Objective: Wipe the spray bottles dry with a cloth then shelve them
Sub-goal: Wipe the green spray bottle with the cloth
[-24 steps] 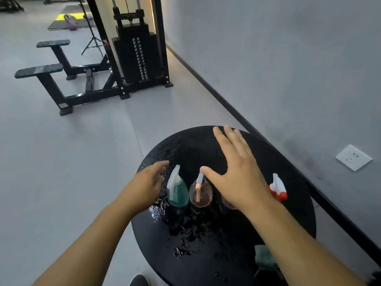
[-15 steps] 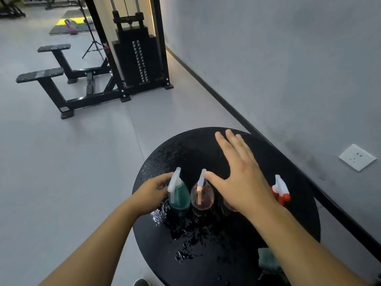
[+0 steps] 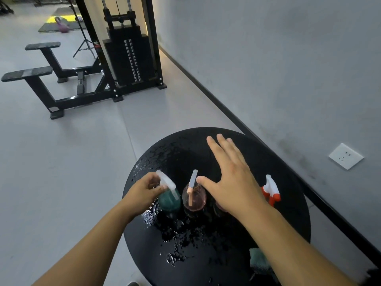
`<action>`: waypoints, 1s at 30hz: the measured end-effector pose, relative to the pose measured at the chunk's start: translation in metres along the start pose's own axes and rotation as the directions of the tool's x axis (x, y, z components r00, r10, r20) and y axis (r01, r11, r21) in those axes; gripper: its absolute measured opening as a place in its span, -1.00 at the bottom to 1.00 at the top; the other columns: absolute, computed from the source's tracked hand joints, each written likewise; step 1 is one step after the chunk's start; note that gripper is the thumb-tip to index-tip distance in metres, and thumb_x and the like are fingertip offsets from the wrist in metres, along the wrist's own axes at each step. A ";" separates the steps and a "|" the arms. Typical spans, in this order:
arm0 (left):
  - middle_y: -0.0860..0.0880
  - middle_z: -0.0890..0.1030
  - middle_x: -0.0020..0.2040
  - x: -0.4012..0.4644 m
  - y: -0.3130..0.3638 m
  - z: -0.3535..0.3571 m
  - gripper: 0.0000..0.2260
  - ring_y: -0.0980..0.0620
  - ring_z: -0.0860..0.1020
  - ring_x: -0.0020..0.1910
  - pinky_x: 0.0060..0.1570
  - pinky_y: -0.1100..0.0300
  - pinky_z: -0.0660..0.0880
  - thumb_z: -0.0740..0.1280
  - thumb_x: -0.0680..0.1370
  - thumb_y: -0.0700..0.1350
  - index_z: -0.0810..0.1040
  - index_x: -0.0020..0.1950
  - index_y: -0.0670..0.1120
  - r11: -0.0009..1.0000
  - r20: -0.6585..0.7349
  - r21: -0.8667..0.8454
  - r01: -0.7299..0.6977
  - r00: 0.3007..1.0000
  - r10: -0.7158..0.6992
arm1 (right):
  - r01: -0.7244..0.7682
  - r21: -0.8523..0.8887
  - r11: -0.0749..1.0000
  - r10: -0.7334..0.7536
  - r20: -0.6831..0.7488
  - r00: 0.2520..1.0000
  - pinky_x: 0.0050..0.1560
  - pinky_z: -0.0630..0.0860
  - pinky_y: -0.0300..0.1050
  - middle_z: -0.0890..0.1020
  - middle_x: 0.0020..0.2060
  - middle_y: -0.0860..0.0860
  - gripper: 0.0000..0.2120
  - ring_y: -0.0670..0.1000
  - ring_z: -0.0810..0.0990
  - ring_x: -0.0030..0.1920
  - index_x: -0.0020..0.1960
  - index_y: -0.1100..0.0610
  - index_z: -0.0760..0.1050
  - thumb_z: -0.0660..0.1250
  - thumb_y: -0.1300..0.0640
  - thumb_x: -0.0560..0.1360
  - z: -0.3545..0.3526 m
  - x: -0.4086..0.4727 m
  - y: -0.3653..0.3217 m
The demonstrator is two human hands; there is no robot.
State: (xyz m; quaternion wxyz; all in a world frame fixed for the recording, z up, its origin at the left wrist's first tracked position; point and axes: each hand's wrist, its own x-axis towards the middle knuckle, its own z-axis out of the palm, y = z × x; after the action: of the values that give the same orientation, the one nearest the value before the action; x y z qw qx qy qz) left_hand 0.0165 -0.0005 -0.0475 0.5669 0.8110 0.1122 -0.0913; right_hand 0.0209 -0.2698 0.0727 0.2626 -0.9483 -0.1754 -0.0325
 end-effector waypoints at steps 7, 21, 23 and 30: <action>0.00 0.72 0.25 -0.004 -0.002 0.000 -0.66 0.07 0.65 0.30 0.23 0.21 0.57 0.54 0.58 -0.16 0.62 0.31 0.07 0.986 0.030 -0.146 0.084 0.996 -0.080 | -0.003 -0.001 1.000 0.003 0.024 1.000 0.51 -0.02 -0.07 -0.12 0.60 -0.23 -0.12 -0.18 -0.24 0.57 0.61 -0.22 -0.11 0.40 -0.19 0.51 0.002 -0.001 -0.001; 0.00 0.78 -0.01 -0.015 0.002 0.005 -0.80 0.12 0.72 -0.08 -0.11 0.35 0.53 0.53 0.59 -0.06 0.69 0.21 0.09 0.998 0.011 -0.066 0.021 1.000 -0.020 | -0.014 -0.002 1.000 0.014 0.062 0.998 0.52 -0.01 -0.06 -0.12 0.59 -0.25 -0.10 -0.20 -0.26 0.57 0.61 -0.23 -0.11 0.42 -0.20 0.49 0.006 -0.003 -0.001; 0.01 0.78 -0.01 -0.016 0.002 0.006 -0.84 -0.01 0.73 -0.02 -0.03 0.19 0.54 0.49 0.62 -0.01 0.70 0.20 0.13 1.000 0.009 -0.027 -0.010 1.000 0.010 | -0.014 -0.004 1.000 0.014 0.071 0.997 0.51 -0.03 -0.06 -0.13 0.60 -0.25 -0.10 -0.19 -0.26 0.57 0.61 -0.22 -0.11 0.41 -0.20 0.49 0.006 -0.002 -0.001; 0.06 0.77 -0.12 -0.016 0.009 0.006 -0.95 -0.03 0.69 -0.20 -0.14 0.17 0.51 0.46 0.63 0.07 0.70 0.04 0.25 0.992 -0.133 0.101 -0.075 0.987 0.088 | -0.013 -0.018 1.000 0.014 0.077 0.997 0.52 -0.02 -0.04 -0.14 0.59 -0.25 -0.10 -0.18 -0.26 0.57 0.60 -0.24 -0.12 0.40 -0.21 0.49 0.007 -0.002 0.002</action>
State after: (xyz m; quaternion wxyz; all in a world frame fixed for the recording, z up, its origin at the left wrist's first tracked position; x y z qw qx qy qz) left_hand 0.0038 -0.0104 -0.0372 0.5217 0.8454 0.1130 -0.0171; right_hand 0.0191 -0.2681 0.0653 0.2474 -0.9522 -0.1789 0.0044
